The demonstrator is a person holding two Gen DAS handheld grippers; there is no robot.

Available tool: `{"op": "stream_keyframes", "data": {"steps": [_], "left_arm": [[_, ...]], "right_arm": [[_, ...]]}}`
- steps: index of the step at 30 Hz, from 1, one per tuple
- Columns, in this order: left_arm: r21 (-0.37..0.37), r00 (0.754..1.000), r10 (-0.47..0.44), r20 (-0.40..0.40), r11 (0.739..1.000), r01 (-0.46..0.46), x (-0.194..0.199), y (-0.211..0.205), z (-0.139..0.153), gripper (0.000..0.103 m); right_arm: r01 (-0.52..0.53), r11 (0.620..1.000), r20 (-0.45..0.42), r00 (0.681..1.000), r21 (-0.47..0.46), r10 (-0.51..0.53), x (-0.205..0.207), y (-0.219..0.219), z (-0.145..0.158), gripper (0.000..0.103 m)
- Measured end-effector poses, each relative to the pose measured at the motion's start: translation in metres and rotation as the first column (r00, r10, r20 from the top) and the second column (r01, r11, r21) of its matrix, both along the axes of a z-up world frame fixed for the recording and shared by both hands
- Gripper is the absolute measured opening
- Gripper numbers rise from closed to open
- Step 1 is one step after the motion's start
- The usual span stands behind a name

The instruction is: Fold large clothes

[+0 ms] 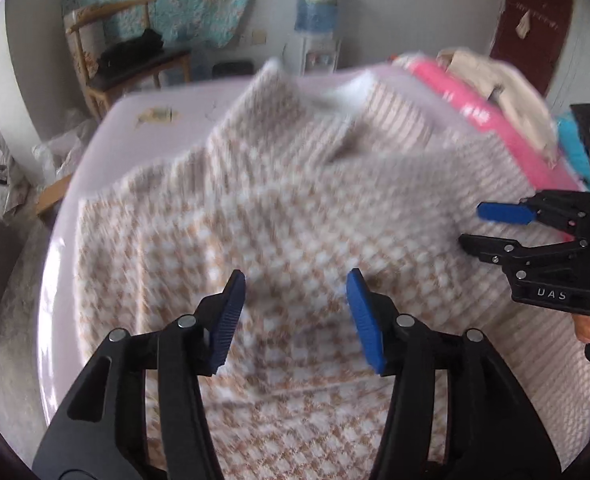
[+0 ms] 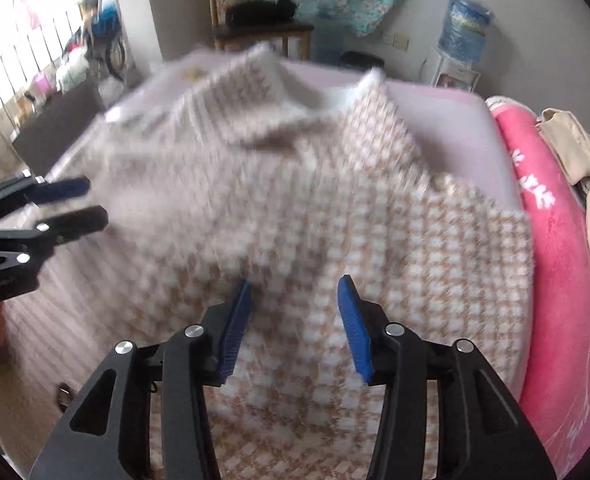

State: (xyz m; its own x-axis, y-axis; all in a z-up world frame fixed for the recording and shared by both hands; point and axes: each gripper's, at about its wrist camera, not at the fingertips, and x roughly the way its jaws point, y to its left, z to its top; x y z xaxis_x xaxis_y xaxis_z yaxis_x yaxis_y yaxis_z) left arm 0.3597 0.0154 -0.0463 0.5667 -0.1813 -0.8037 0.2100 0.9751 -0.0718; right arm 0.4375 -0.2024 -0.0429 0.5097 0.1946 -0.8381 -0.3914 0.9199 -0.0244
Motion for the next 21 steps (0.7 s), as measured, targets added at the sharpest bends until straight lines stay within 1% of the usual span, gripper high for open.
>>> {"op": "stream_keyframes", "data": {"steps": [1,2,3,5,6,7,8,9,10,11,12,13,14,16,18,20,21], "left_arm": [[0.013,1.0,-0.003,0.03,1.0,0.003,-0.003,-0.002,-0.002,0.05],[0.039,0.999,-0.01,0.04,0.999,0.009,-0.006,-0.004,-0.001,0.051],[0.047,0.999,-0.009,0.04,0.999,0.007,-0.009,-0.005,0.001,0.051],[0.014,0.999,-0.006,0.036,1.0,0.006,-0.018,0.0,0.008,0.051],[-0.009,0.999,-0.006,0.039,1.0,0.006,-0.025,0.004,0.012,0.052],[-0.016,0.999,0.002,0.042,1.0,-0.001,-0.03,0.008,0.014,0.053],[-0.01,0.999,0.02,0.042,1.0,-0.019,-0.035,0.013,0.014,0.057],[-0.004,0.999,0.033,0.031,0.999,-0.033,-0.039,0.017,0.011,0.059],[-0.001,0.999,0.042,0.013,0.999,-0.042,-0.039,0.02,0.005,0.059],[-0.002,0.999,0.047,-0.003,0.999,-0.047,-0.038,0.024,-0.001,0.06],[-0.009,0.999,0.042,0.012,0.999,-0.042,-0.038,0.025,-0.003,0.061],[-0.009,0.999,0.039,0.023,0.999,-0.039,-0.039,0.025,-0.003,0.061],[-0.013,0.999,0.047,0.015,0.999,-0.047,-0.038,0.026,-0.002,0.061],[-0.041,0.997,0.083,0.001,0.996,-0.082,-0.041,0.029,0.007,0.061],[-0.065,0.995,0.095,0.004,0.993,-0.095,-0.052,0.033,0.019,0.061],[-0.058,0.996,0.091,0.02,0.994,-0.089,-0.068,0.033,0.03,0.062],[-0.054,0.996,0.084,0.027,0.995,-0.082,-0.081,0.032,0.035,0.065]], "right_arm": [[-0.001,1.0,0.005,1.0,-0.005,0.001,-0.002,0.0,0.001,0.048],[0.012,1.0,-0.005,1.0,0.0,-0.012,-0.007,0.0,0.004,0.048],[0.037,0.999,-0.02,0.999,0.018,-0.037,-0.01,-0.003,0.009,0.048],[0.069,0.995,-0.017,0.998,0.067,-0.068,-0.02,-0.016,0.021,0.048],[0.097,0.993,0.012,0.995,0.069,-0.098,-0.027,-0.025,0.027,0.048],[0.126,0.99,0.035,0.991,0.061,-0.128,-0.029,-0.034,0.03,0.048],[0.176,0.983,0.06,0.982,0.052,-0.18,-0.035,-0.047,0.031,0.048],[0.23,0.972,0.057,0.971,0.048,-0.233,-0.038,-0.061,0.027,0.049],[0.266,0.963,0.033,0.963,0.043,-0.268,-0.038,-0.073,0.019,0.05],[0.295,0.954,-0.019,0.955,0.05,-0.295,-0.035,-0.084,0.005,0.051],[0.296,0.95,-0.038,0.955,0.103,-0.293,-0.035,-0.093,-0.001,0.051],[0.3,0.946,-0.047,0.954,0.121,-0.296,-0.037,-0.095,0.0,0.051],[0.311,0.943,-0.055,0.95,0.118,-0.306,-0.039,-0.095,0.007,0.051],[0.322,0.939,-0.037,0.947,0.118,-0.32,-0.049,-0.095,0.023,0.052],[0.295,0.943,-0.02,0.955,0.155,-0.295,-0.072,-0.095,0.042,0.053],[0.258,0.952,-0.009,0.965,0.162,-0.26,-0.096,-0.093,0.05,0.054],[0.239,0.957,-0.003,0.97,0.162,-0.242,-0.112,-0.091,0.055,0.057]]}}
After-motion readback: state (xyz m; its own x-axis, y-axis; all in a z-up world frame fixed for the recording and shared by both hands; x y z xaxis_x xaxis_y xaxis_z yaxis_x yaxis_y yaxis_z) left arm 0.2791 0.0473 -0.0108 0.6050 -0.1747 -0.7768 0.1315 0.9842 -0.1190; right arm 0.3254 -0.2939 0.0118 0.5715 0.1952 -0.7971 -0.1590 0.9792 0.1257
